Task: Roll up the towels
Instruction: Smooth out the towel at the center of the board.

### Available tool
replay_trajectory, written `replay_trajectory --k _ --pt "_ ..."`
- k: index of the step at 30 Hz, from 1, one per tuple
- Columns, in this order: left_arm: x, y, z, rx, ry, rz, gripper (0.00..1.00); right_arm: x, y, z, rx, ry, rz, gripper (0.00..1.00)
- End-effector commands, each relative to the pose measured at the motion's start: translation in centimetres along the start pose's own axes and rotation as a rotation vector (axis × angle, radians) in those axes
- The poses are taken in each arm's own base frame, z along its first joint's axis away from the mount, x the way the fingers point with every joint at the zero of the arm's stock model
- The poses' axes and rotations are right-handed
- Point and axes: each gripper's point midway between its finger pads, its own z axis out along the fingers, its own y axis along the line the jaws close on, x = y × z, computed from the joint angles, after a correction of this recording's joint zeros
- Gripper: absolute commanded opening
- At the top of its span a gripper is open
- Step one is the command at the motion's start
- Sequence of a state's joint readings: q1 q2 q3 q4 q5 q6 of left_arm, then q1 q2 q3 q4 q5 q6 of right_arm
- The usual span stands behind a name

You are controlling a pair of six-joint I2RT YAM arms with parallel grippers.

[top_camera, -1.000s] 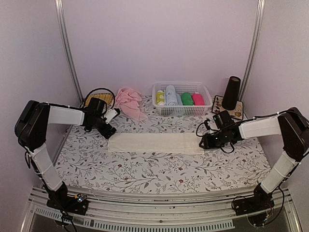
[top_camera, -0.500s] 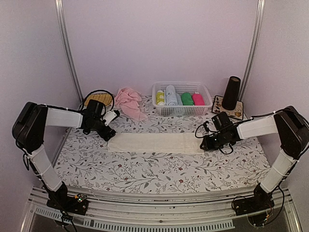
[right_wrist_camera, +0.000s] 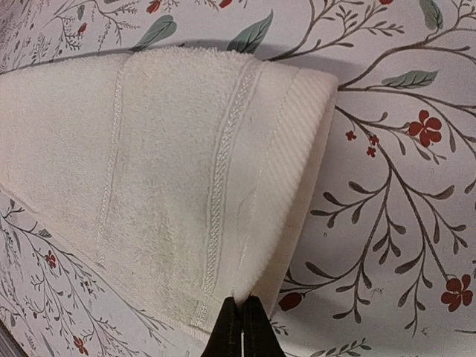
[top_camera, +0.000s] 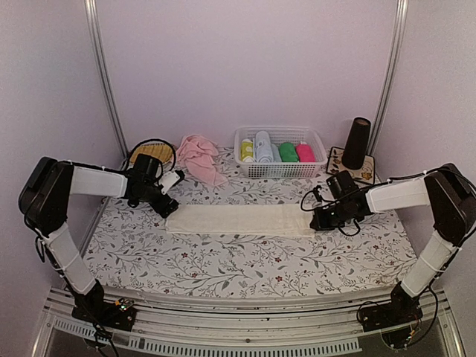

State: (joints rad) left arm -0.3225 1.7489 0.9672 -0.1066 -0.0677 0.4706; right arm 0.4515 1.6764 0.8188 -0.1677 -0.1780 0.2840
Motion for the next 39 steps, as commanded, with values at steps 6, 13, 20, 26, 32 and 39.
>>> replay_trajectory --k 6,13,20,26,32,39 --pt "0.2 0.6 0.7 -0.046 0.023 0.002 0.97 -0.9 1.3 -2.6 -0.018 0.009 -0.059 0.02" --pt "1.0 1.2 2.0 -0.087 0.068 0.014 0.97 0.0 1.2 -2.9 -0.023 0.033 -0.072 0.03" --pt "1.4 1.6 3.0 -0.106 0.102 0.022 0.97 -0.2 1.6 -3.5 -0.033 0.034 -0.084 0.02" --pt "1.1 1.9 2.7 -0.108 0.097 0.038 0.97 1.3 1.2 -2.4 -0.036 0.087 -0.086 0.02" --pt "1.0 2.0 2.4 -0.1 0.096 0.046 0.97 2.4 0.8 -1.5 -0.023 0.114 -0.09 0.03" --pt "0.6 2.0 2.2 -0.091 0.089 0.05 0.97 2.8 0.9 -0.9 -0.022 0.137 -0.1 0.03"
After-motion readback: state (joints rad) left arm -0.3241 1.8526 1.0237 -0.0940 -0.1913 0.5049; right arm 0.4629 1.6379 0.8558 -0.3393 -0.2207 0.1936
